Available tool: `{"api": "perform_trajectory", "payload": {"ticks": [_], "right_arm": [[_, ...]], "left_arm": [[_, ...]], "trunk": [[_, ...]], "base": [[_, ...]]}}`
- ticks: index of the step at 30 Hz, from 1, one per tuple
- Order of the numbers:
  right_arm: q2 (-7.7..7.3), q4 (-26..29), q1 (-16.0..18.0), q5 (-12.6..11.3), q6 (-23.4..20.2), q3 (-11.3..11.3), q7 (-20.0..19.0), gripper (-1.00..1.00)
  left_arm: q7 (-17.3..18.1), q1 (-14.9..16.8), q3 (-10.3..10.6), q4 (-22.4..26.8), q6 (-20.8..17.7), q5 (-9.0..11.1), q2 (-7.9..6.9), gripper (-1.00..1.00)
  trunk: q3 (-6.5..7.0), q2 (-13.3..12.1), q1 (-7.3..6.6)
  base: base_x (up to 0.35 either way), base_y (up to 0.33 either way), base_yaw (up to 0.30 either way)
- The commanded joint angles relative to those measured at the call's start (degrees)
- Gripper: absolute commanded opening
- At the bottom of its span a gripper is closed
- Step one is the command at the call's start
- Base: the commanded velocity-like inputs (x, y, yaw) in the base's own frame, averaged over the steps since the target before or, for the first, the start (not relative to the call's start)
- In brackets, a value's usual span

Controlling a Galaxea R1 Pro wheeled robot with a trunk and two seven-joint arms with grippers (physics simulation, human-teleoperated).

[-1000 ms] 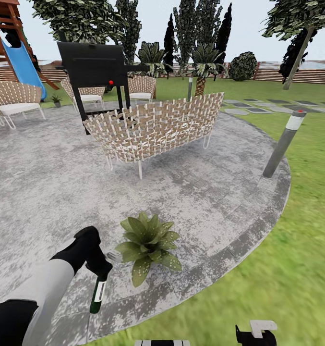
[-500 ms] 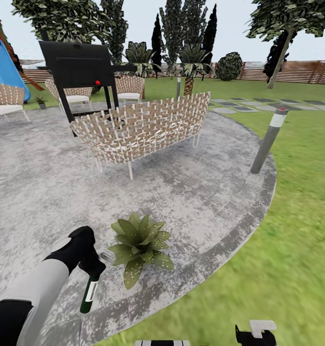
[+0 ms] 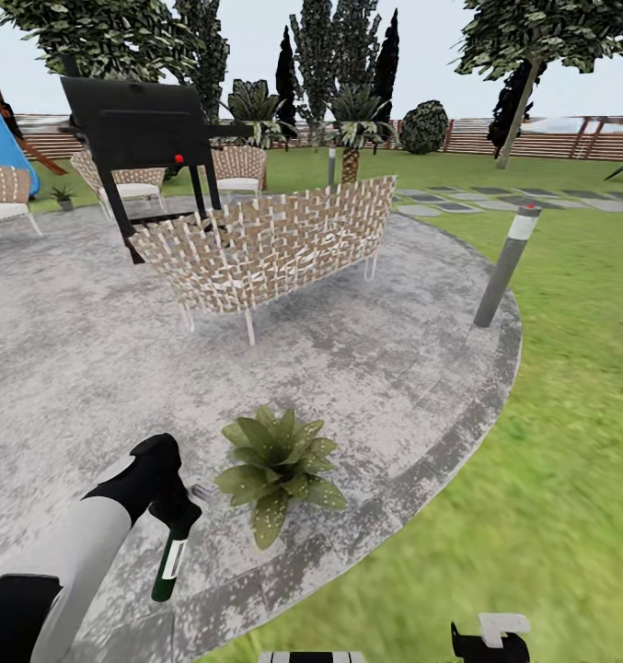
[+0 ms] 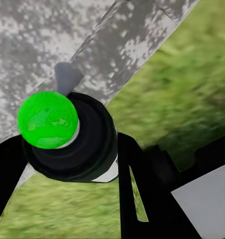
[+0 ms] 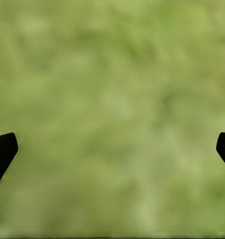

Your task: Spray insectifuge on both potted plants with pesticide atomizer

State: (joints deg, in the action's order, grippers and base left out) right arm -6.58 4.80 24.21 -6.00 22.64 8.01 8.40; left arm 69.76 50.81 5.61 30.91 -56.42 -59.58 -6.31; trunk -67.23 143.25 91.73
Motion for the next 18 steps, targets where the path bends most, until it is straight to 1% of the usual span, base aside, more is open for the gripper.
{"api": "perform_trajectory", "payload": {"ticks": [1, 3, 5, 7, 9, 13, 18], "right_arm": [[-0.01, -0.05, 0.04, -0.60, 0.22, 0.51, 0.13, 1.00], [-0.01, -0.05, 0.04, -0.60, 0.22, 0.51, 0.13, 1.00], [-0.01, -0.05, 0.04, -0.60, 0.22, 0.51, 0.13, 1.00], [-0.01, -0.05, 0.04, -0.60, 0.22, 0.51, 0.13, 1.00], [-0.01, -0.05, 0.04, -0.60, 0.22, 0.51, 0.13, 1.00], [-0.01, -0.05, 0.04, -0.60, 0.22, 0.51, 0.13, 1.00], [-0.09, -0.08, 0.04, -0.60, 0.22, 0.51, 0.13, 1.00]], "left_arm": [[0.55, 0.00, 0.23, 0.11, -0.40, -0.36, -0.04, -1.00], [0.55, 0.00, 0.15, 0.11, -0.43, -0.36, 0.09, -1.00], [0.55, -0.01, 0.05, 0.11, -0.41, -0.33, 0.20, -1.00], [0.55, -0.02, -0.04, 0.11, -0.30, -0.35, 0.28, -1.00], [0.50, -0.44, -0.09, 0.11, -0.23, -0.26, 0.40, -1.00], [0.26, -2.65, -0.07, 0.24, -0.14, -0.30, 0.83, -1.00], [0.23, -3.28, 0.17, 0.29, -0.06, -0.36, 0.24, -1.00]], "trunk": [[-0.05, 0.02, 0.00], [-0.05, 0.02, 0.00], [-0.05, 0.02, 0.00], [-0.05, 0.02, 0.00], [-0.05, 0.02, 0.00], [-0.05, 0.02, 0.00], [-0.05, 0.02, 0.00]], "base": [[0.153, 0.268, -0.256], [0.239, 0.183, -0.276], [0.280, 0.060, -0.282], [0.139, 0.020, -0.165], [0.045, 0.006, -0.054], [0.009, 0.001, -0.011], [0.001, 0.000, -0.001]]}}
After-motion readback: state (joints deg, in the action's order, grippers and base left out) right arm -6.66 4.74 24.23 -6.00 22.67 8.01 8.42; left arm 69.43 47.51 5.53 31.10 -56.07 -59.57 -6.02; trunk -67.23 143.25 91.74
